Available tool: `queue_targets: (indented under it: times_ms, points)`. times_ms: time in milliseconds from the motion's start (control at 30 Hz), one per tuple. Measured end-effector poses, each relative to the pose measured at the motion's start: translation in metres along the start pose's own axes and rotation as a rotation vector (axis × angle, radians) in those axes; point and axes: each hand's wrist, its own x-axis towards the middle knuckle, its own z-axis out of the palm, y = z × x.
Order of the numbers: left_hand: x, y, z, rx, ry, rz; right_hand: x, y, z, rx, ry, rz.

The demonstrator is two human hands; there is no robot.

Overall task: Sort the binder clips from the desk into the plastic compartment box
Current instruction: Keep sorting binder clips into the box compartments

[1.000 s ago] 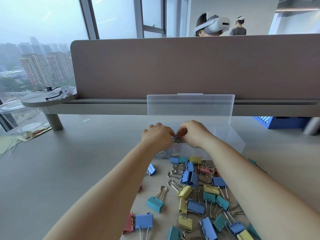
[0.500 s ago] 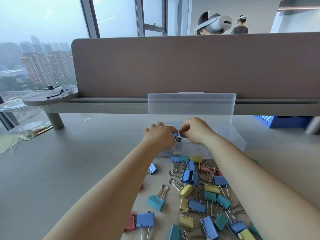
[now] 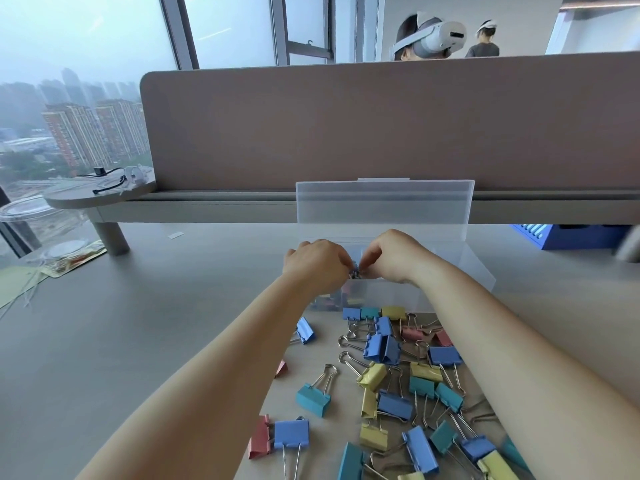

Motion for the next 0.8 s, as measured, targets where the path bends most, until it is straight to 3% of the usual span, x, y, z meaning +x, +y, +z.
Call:
queue_targets:
  times_ms: [167, 300, 500, 800]
  points:
    - [0.000, -0.001, 0.002, -0.034, 0.014, 0.017, 0.000, -0.001, 0.001, 0.016, -0.049, -0.004]
    - [-0.002, -0.002, -0.002, -0.066, 0.055, 0.038, 0.000, -0.001, -0.002, 0.061, 0.014, 0.009]
    - [0.000, 0.002, 0.001, 0.065, -0.044, 0.061, 0.001, -0.003, 0.000, -0.043, -0.039, -0.026]
    - [-0.032, -0.025, -0.011, -0.443, 0.152, -0.009, -0.036, -0.002, 0.005, 0.162, 0.258, -0.154]
